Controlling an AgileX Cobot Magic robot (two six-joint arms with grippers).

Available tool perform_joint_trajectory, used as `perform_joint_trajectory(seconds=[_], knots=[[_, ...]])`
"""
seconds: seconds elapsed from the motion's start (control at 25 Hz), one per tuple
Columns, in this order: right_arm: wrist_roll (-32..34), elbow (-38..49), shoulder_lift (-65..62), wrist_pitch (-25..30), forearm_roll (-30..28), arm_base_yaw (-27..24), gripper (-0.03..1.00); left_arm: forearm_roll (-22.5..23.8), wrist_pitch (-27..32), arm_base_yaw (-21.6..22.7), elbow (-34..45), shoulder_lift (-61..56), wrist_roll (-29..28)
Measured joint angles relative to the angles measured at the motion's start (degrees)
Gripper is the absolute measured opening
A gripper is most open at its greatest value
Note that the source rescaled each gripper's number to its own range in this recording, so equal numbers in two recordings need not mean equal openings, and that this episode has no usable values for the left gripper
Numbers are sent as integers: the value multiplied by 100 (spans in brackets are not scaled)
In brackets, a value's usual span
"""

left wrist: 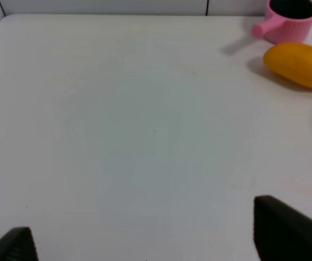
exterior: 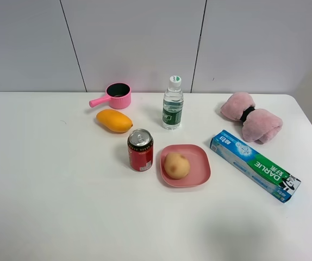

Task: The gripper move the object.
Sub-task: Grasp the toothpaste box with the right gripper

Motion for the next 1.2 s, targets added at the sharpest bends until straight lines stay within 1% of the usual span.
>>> perform_joint_trajectory(seconds=[0.24,0.28,0.32,0.36,0.44,0.52,0.56,0.64,0.72,0.8,0.84,1.04,1.2], knots=[[-20,-225,524,125,-6,0,81,0,0,0,0,0,0],[-86,-402,718,161,-13,0,81,0,0,0,0,0,0],[-248,-834,1252,161,-61,0,81,0,0,0,0,0,0],[-248,-834,1252,161,-61,0,81,0,0,0,0,0,0],[-426,-1259,1806,187,-116,0,81,0,0,0,0,0,0],[-594,-1663,2442,238,-152,0,81,0,0,0,0,0,0],[-800,-2050,3020,287,-156,0,81,0,0,0,0,0,0],[-965,-2362,3674,359,-156,0,81,0,0,0,0,0,0],[-1040,-2665,4305,581,-156,10,86,0,0,0,0,0,0],[-1071,-2886,4922,771,-156,21,94,0,0,0,0,0,0],[-1088,-2984,5240,833,-156,21,97,0,0,0,0,0,0],[-1318,-3266,6556,856,-387,21,99,0,0,0,0,0,0],[-1936,-3326,7301,692,-523,21,100,0,0,0,0,0,0]])
